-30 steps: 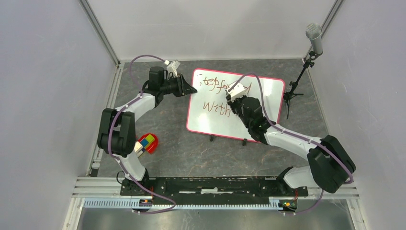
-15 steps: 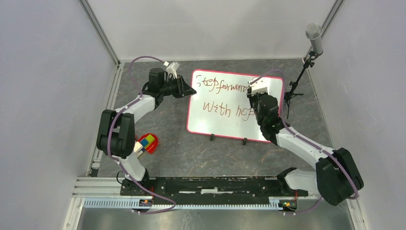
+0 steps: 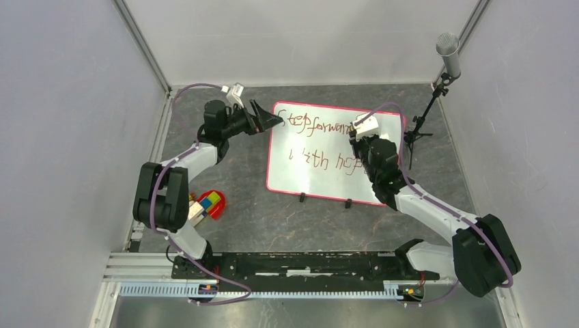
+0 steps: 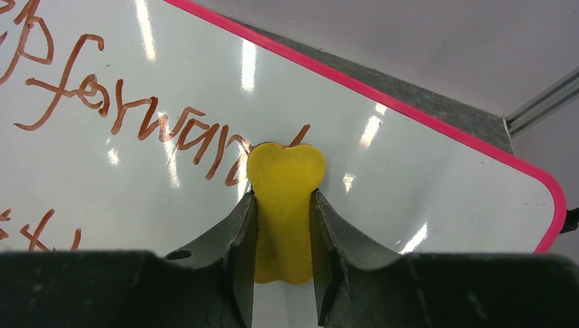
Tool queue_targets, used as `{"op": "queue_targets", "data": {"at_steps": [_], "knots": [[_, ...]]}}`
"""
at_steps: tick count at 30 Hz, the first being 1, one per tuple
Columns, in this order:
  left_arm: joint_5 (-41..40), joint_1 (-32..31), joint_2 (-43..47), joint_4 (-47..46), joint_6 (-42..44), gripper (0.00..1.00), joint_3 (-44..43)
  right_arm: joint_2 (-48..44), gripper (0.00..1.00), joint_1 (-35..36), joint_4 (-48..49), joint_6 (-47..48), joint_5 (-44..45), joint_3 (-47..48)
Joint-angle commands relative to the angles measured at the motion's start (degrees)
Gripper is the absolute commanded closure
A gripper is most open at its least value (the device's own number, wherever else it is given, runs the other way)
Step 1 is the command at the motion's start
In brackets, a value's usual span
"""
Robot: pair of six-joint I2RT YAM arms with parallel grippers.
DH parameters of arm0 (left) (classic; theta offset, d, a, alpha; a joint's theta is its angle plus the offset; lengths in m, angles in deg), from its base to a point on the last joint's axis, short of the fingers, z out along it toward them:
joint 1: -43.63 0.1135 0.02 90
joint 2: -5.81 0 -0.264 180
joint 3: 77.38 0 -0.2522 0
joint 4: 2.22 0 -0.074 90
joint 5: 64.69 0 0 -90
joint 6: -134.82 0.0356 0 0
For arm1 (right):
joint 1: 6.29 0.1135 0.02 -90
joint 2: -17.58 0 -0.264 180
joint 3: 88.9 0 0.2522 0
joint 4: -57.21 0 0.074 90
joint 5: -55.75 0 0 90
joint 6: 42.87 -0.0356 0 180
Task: Erase the whiteboard
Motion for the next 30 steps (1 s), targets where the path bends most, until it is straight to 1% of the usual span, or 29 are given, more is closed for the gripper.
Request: {"op": "queue_targets", "data": {"at_steps": [1, 5, 9, 10, 11, 15, 20, 22, 24, 30], "knots": [[2.8, 2.9, -0.9, -23.3, -13.7, 0.00, 2.0, -1.7, 0.89, 0.1, 1.8, -0.2, -2.0, 0.4], [5.3, 5.4, -4.3, -34.7, -18.7, 0.00, 2.7, -1.7, 0.89, 0.1, 2.4, -1.1, -2.6, 0.1], [8.1, 5.3, -9.9, -40.6, -21.6, 0.00, -1.1, -0.9, 0.89, 0.1, 0.8, -1.4, -2.6, 1.6], [8.5, 5.3, -11.7, -41.6, -22.1, 0.02, -2.4, -0.8, 0.89, 0.1, -0.1, -1.4, -2.0, 2.1], [9.8, 5.4, -13.2, -42.2, -23.0, 0.06, -4.1, -0.9, 0.89, 0.1, -0.5, -1.4, -1.5, 2.1], [14.2, 5.3, -19.0, -50.4, -29.8, 0.23, -10.3, -1.8, 0.89, 0.1, 0.3, -2.3, -0.3, 1.4], [12.4, 5.7, -22.2, -54.9, -32.9, 0.35, -10.3, -1.5, 0.88, 0.1, -0.3, -3.3, 1.6, 2.4], [12.8, 5.6, -24.2, -58.3, -35.9, 0.40, -11.2, -1.3, 0.88, 0.1, 0.2, -3.7, 3.0, 2.4], [13.7, 5.4, -25.5, -60.6, -38.1, 0.43, -11.7, -0.5, 0.88, 0.1, -0.6, -4.1, 3.1, 3.2], [15.6, 4.8, -26.5, -58.7, -35.8, 0.41, -11.8, 1.2, 0.88, 0.1, -3.3, -5.5, 0.0, 5.9]]}}
